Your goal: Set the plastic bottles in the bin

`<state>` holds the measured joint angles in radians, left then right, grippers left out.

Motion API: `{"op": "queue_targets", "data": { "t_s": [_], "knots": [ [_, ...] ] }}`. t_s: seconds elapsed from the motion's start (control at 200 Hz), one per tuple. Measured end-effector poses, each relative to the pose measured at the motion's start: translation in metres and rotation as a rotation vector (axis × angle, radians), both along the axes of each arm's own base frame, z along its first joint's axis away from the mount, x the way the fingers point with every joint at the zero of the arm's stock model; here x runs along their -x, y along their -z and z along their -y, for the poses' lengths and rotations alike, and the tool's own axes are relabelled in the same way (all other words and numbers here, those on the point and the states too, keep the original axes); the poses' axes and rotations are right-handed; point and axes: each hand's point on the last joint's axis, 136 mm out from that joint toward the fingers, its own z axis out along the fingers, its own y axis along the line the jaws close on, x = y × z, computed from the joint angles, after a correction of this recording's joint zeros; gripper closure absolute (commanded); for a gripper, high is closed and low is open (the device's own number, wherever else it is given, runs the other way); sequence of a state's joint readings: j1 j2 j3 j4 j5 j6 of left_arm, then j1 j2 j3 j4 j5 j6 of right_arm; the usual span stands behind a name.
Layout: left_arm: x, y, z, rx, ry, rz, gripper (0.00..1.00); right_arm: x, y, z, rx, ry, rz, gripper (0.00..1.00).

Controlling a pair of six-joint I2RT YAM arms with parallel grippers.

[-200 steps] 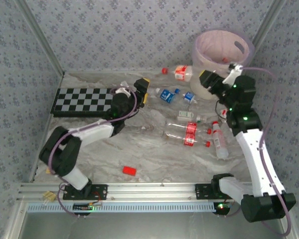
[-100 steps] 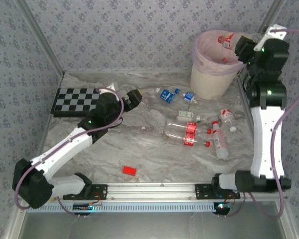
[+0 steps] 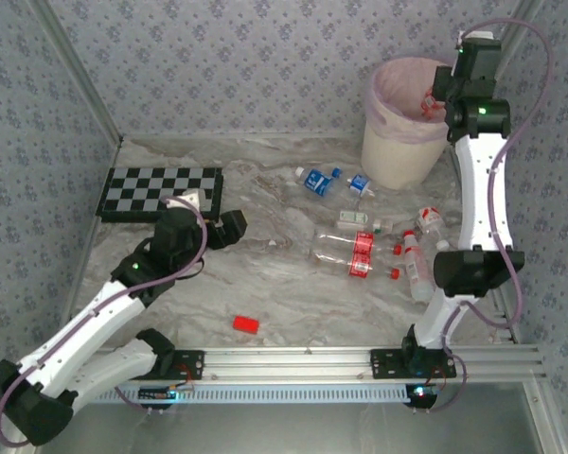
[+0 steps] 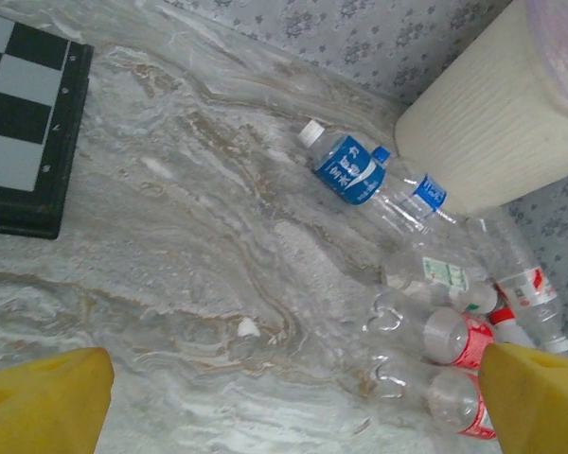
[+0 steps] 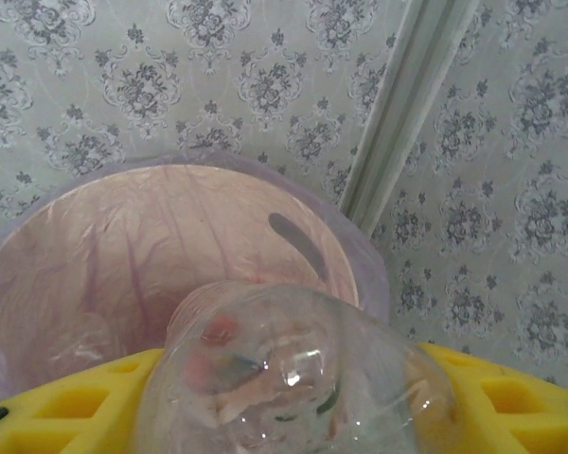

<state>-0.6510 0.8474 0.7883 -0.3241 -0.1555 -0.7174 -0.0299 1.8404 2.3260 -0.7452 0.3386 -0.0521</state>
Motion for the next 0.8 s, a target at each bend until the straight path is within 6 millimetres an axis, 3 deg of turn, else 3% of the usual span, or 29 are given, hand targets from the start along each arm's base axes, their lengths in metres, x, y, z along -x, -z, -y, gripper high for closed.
{"op": "queue_targets", "data": {
  "t_s": [0.105,0.185,0.415,0.51,0.66,0.8],
  "knots": [
    [0.005,0.007,-0.008,-0.037,-0.008,-0.011,0.01,-0.022,0.007,0.001,0.023,-0.003,-0.021,0.76],
    [0.006,0.010,-0.011,-0.074,-0.006,-0.013,0.01,-0.040,0.022,0.001,0.041,-0.012,-0.058,0.76],
    [0.006,-0.006,-0.013,-0.127,0.016,0.022,0.00,-0.084,0.104,0.000,0.032,-0.054,-0.220,0.77],
    [0.006,-0.006,-0.011,-0.128,0.027,0.021,0.00,-0.091,0.101,0.002,0.007,-0.068,-0.185,0.76],
    [0.004,-0.001,-0.006,-0.131,0.040,0.005,0.00,-0.103,0.122,0.010,-0.050,-0.077,-0.194,0.75],
    [0.003,0.003,-0.004,-0.136,0.047,-0.008,0.00,-0.106,0.122,0.013,-0.084,-0.081,-0.176,0.76]
  ]
}}
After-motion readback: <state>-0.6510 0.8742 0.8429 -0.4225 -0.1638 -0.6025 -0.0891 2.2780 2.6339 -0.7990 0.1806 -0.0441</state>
